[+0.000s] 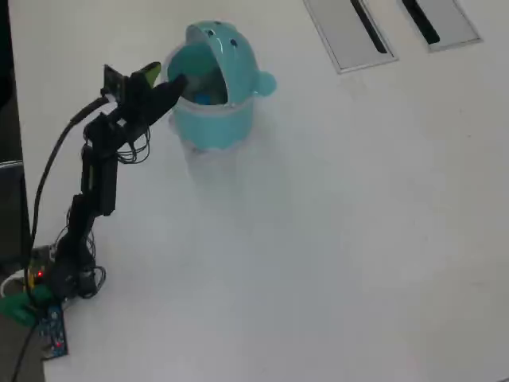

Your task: Grasp RGB lego blocks and put them in the bin one by one.

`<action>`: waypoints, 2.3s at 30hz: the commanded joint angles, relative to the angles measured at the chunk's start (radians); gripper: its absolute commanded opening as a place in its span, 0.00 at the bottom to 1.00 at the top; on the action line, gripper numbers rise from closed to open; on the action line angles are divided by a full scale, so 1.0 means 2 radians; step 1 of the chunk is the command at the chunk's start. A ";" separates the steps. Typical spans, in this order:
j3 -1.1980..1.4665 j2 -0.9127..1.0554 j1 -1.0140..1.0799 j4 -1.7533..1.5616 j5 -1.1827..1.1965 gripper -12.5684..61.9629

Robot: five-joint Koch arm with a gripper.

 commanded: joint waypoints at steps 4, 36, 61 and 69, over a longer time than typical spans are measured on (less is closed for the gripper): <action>-0.017 0.051 0.016 0.010 0.004 0.60; 0.376 0.304 0.049 -0.130 0.021 0.60; 0.627 0.456 0.054 -0.237 0.025 0.60; 0.732 0.505 0.056 -0.291 0.025 0.60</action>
